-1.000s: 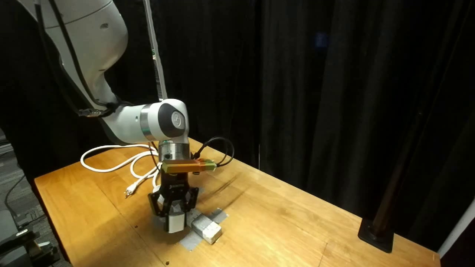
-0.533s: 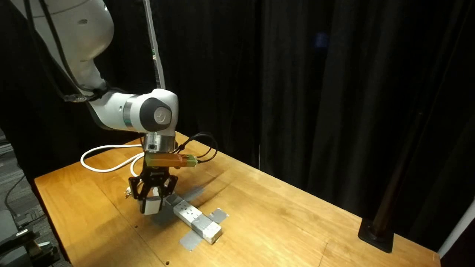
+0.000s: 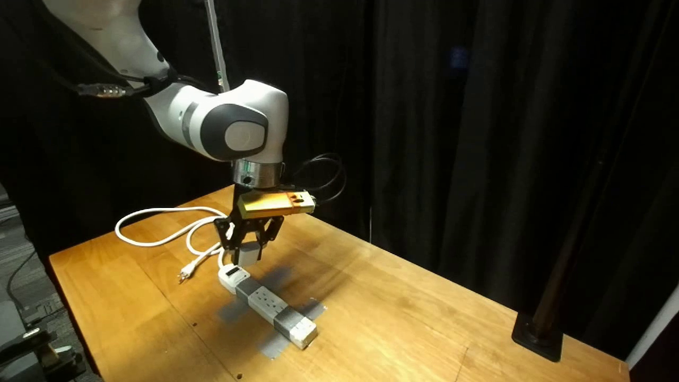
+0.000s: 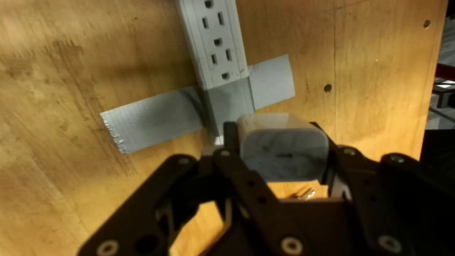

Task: Plug the charger head into the adapter

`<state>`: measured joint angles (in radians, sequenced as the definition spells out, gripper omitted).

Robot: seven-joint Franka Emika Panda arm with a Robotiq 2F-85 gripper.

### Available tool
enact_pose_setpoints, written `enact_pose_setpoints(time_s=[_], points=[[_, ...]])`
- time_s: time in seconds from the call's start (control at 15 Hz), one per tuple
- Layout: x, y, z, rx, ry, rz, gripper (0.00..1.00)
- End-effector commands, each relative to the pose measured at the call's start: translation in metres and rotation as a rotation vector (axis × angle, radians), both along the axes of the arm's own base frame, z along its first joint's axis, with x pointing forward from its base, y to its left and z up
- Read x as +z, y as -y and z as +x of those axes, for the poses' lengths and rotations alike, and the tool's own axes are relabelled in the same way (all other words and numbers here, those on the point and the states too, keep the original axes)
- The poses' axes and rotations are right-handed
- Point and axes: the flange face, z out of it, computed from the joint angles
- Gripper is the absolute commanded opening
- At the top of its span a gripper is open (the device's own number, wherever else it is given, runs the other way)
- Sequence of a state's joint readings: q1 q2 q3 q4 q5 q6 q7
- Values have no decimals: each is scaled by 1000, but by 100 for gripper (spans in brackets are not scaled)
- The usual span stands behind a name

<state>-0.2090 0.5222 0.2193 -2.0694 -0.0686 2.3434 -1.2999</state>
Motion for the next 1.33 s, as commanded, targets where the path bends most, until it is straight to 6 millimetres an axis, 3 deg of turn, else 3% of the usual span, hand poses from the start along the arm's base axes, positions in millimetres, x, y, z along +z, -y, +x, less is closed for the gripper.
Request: enact_pose_setpoints(time_s=[0.0, 0.33, 0.67, 1.27], points=[[-9, 21, -8, 8, 12, 31, 23], [-35, 41, -14, 17, 2, 9, 23], [-49, 46, -10, 24, 123, 19, 23], [-47, 61, -12, 21, 123, 9, 23]])
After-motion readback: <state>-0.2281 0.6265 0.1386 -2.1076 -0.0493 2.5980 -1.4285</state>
